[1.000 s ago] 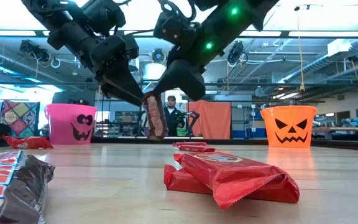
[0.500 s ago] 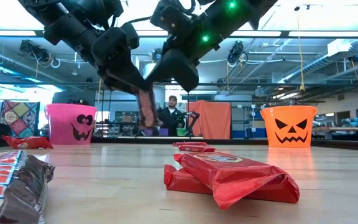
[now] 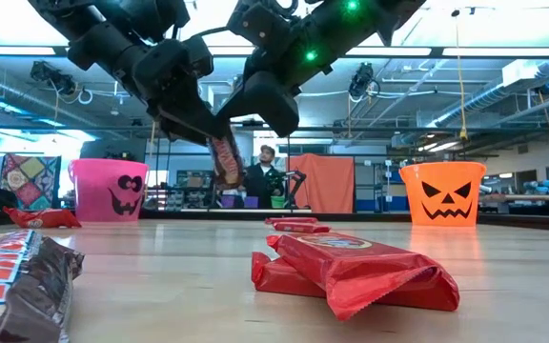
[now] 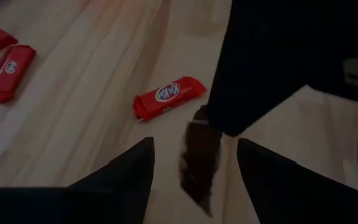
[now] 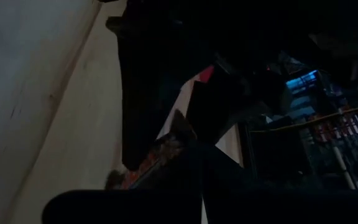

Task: Sort candy by brand, put in halloween buckets
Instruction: Put the top brown chocolate bar into the pink bucket

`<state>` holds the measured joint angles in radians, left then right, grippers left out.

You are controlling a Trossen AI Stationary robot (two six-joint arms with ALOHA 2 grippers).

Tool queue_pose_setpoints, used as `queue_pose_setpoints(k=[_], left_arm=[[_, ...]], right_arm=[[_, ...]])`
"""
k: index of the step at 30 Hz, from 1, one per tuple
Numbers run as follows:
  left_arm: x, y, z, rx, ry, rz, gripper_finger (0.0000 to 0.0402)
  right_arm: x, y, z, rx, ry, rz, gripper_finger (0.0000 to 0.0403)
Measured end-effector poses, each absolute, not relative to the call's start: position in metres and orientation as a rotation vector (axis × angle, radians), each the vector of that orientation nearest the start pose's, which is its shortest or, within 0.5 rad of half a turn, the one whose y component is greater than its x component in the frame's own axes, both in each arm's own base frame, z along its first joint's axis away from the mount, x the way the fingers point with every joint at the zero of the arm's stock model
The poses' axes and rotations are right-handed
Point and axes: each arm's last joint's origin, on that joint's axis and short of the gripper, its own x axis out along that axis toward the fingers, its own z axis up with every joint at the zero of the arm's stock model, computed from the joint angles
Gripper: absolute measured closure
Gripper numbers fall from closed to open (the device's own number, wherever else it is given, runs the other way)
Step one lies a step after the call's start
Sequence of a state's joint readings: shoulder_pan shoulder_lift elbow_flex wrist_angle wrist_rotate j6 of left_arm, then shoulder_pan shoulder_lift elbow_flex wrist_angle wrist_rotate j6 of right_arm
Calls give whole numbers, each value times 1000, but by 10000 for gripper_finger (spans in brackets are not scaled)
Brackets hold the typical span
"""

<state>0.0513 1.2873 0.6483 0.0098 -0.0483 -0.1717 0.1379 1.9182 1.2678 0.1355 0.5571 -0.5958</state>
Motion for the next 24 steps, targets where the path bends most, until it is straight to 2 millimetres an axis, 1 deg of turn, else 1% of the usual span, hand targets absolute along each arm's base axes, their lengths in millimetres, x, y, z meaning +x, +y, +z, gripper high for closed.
queue_pose_setpoints(k=[3, 10, 13, 16, 20, 22, 24], left_arm=[[256, 15, 202, -157, 625, 147, 205], [256, 15, 202, -158, 627, 148, 300], [256, 15, 202, -158, 628, 149, 329], [255, 17, 202, -165, 629, 148, 345], [249, 23, 209, -198, 642, 195, 348], [242, 26, 212, -199, 679, 221, 346], [236, 31, 220, -200, 686, 258, 346]], right_arm=[[420, 43, 206, -753, 595, -255, 400], [420, 43, 206, -750, 594, -247, 400], [420, 43, 206, -743, 590, -225, 400], [421, 40, 204, -690, 579, -156, 389], [424, 23, 204, -520, 536, -67, 359], [425, 12, 204, -481, 546, -103, 342], [424, -3, 203, -472, 575, -219, 324]])
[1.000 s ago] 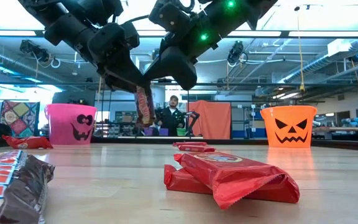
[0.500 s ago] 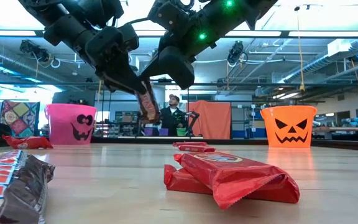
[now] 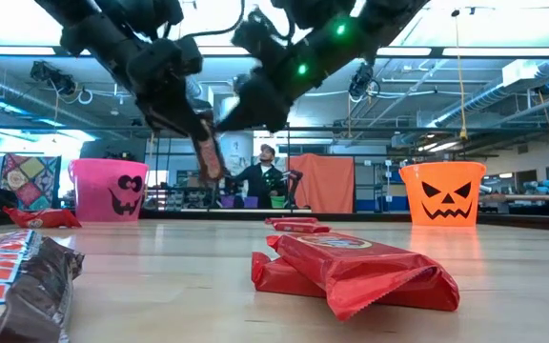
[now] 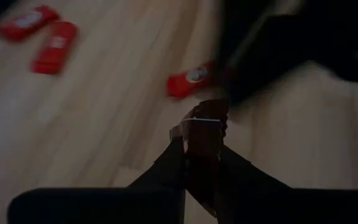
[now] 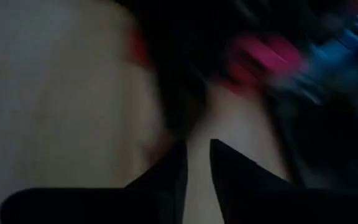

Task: Sort candy by brand, put in halloween buckets
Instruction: Put the top brown chocolate bar into the pink bucket

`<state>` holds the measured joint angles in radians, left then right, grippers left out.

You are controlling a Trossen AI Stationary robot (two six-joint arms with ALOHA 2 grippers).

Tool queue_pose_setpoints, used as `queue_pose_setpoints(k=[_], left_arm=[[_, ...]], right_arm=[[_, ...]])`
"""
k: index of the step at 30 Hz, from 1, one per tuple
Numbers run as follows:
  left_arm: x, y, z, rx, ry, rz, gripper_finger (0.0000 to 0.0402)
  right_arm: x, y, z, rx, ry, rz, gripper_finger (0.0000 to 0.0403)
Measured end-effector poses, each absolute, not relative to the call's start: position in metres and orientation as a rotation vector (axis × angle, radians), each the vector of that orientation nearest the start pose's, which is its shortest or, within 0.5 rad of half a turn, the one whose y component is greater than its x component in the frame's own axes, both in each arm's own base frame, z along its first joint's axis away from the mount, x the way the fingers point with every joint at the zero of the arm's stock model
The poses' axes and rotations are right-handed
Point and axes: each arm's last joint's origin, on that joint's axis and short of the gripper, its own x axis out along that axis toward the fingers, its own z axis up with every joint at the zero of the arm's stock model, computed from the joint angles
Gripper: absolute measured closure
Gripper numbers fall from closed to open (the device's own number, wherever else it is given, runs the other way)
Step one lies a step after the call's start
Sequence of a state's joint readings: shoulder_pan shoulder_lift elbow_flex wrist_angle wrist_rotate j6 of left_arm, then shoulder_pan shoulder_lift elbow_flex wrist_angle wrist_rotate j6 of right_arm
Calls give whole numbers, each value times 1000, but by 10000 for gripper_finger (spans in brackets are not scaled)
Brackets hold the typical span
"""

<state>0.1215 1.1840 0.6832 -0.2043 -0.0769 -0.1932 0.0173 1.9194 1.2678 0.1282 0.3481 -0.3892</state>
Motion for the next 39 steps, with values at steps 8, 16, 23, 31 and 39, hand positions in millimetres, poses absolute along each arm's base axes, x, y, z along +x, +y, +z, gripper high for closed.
queue_pose_setpoints(k=[8, 16, 23, 31, 39], left_arm=[[194, 67, 254, -201, 684, 580, 346], [147, 104, 269, -230, 631, 1004, 346], [126, 128, 258, -270, 684, 1283, 346], [122, 148, 246, -315, 727, 1370, 340], [128, 155, 229, -355, 792, 1346, 235]], right_arm=[[415, -33, 187, -149, 698, -350, 276], [424, -21, 153, 18, 759, -23, 273], [431, -11, 141, 0, 722, 10, 272], [433, -3, 141, -17, 702, 40, 272], [433, -4, 142, -12, 697, 7, 272]])
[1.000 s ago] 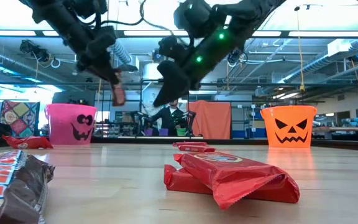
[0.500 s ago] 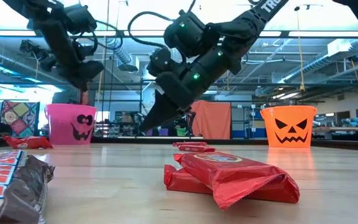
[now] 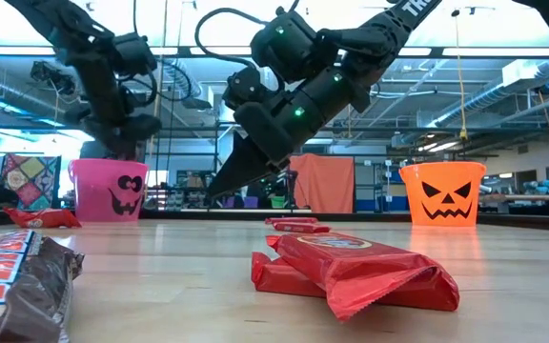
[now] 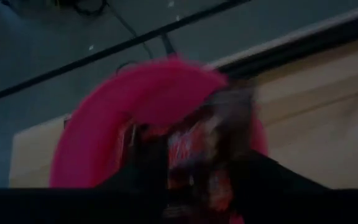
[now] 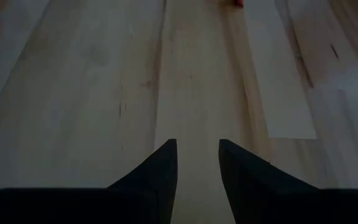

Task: Sort candy by brand, put in halloween buckets
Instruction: Put the top brown chocolate bar into the pink bucket, then put the brown chocolate bar into the pink bucket

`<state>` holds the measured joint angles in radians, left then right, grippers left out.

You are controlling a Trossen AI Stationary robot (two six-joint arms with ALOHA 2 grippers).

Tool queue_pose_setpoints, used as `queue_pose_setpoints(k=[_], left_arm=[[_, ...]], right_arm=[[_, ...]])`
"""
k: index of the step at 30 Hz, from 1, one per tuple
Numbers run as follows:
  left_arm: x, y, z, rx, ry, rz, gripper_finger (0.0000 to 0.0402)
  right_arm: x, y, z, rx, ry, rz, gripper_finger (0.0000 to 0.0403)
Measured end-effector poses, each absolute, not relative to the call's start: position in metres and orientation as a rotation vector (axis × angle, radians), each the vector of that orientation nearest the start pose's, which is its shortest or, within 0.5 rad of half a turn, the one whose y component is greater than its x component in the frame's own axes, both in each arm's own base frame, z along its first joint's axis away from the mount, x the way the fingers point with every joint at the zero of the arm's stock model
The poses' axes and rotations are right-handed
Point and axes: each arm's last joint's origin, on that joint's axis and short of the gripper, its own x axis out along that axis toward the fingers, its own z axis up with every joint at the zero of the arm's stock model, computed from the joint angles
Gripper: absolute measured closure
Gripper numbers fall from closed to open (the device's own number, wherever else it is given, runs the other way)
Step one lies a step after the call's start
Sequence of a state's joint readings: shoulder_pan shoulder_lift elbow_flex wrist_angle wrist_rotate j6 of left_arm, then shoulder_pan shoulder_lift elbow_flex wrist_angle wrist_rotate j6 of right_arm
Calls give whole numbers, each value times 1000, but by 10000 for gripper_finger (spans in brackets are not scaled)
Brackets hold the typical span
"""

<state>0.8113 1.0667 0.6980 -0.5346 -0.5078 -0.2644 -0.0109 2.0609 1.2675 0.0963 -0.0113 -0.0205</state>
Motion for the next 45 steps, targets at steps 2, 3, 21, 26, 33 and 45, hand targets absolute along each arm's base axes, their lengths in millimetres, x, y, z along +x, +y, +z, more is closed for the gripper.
queue_pose_setpoints(k=[2, 3, 21, 26, 33, 45], left_arm=[[126, 157, 224, -350, 822, 1376, 200], [126, 157, 223, -343, 830, 1389, 184], [147, 101, 273, -368, 295, 888, 118], [169, 75, 269, -311, 80, 547, 118], [173, 56, 237, -265, 161, 461, 118], [188, -2, 210, -374, 220, 341, 135]], right_arm=[[433, -5, 142, -10, 698, 6, 272], [433, -5, 142, -11, 699, 6, 272], [430, -5, 138, -113, 745, 82, 273], [424, -20, 138, -380, 835, -200, 273], [417, -57, 137, -292, 885, -262, 274], [405, -24, 122, -64, 975, -104, 275]])
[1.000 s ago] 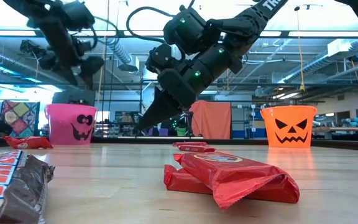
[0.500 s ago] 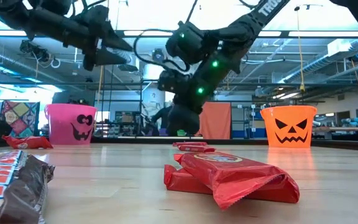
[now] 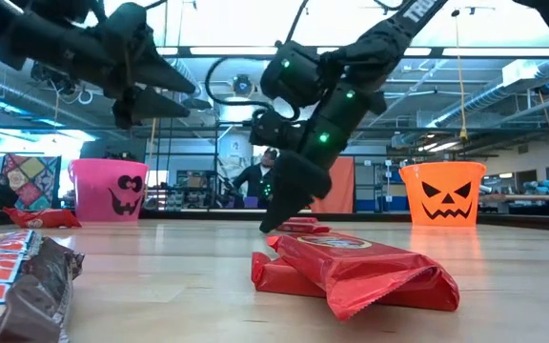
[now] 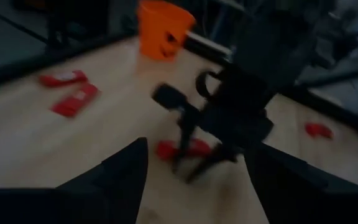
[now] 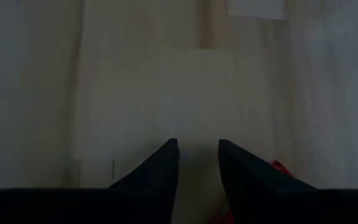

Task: Sort candy by brand, put in halloween buckets
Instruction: Put the brown chocolate bar into the pink bucket

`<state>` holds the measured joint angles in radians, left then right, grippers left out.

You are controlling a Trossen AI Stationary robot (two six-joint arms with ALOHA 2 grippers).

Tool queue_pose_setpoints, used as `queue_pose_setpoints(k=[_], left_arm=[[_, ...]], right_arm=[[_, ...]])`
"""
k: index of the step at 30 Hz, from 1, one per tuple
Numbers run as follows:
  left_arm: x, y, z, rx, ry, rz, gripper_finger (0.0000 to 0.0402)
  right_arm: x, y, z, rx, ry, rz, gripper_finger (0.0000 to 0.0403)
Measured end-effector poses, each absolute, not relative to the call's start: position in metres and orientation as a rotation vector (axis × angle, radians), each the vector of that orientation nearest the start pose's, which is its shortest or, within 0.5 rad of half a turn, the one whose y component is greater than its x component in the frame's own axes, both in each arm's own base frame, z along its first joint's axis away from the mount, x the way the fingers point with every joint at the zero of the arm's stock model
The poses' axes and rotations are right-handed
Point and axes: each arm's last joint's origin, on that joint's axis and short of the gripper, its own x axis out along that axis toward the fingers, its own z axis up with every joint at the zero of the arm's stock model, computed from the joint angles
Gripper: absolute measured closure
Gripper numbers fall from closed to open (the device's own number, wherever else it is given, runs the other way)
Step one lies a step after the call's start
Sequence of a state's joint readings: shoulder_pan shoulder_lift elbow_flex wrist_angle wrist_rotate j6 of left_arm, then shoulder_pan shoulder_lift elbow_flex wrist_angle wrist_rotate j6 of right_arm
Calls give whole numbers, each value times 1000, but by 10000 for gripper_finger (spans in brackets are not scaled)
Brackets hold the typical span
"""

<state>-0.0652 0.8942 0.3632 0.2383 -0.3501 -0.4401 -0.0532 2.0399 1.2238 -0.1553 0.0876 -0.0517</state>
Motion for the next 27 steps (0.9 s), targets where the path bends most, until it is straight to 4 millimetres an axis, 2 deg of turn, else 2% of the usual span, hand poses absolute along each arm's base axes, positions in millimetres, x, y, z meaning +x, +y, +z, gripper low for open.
queue_pose_setpoints(k=[3, 7, 11, 15, 19, 27], left_arm=[[197, -28, 207, -395, 268, 271, 147], [198, -66, 194, -469, 402, 103, 153], [195, -97, 184, -548, 435, 33, 154], [193, -127, 166, -467, 506, -107, 154], [195, -148, 140, -315, 547, -198, 154], [204, -173, 105, -402, 568, -295, 154]], right_arm=[[402, -4, 118, -132, 968, -157, 275], [396, 29, 116, -180, 988, -182, 275], [385, 66, 118, -298, 1006, -216, 275], [373, 90, 130, -407, 982, -266, 275], [368, 97, 144, -436, 944, -327, 275], [369, 85, 151, -375, 932, -376, 275]])
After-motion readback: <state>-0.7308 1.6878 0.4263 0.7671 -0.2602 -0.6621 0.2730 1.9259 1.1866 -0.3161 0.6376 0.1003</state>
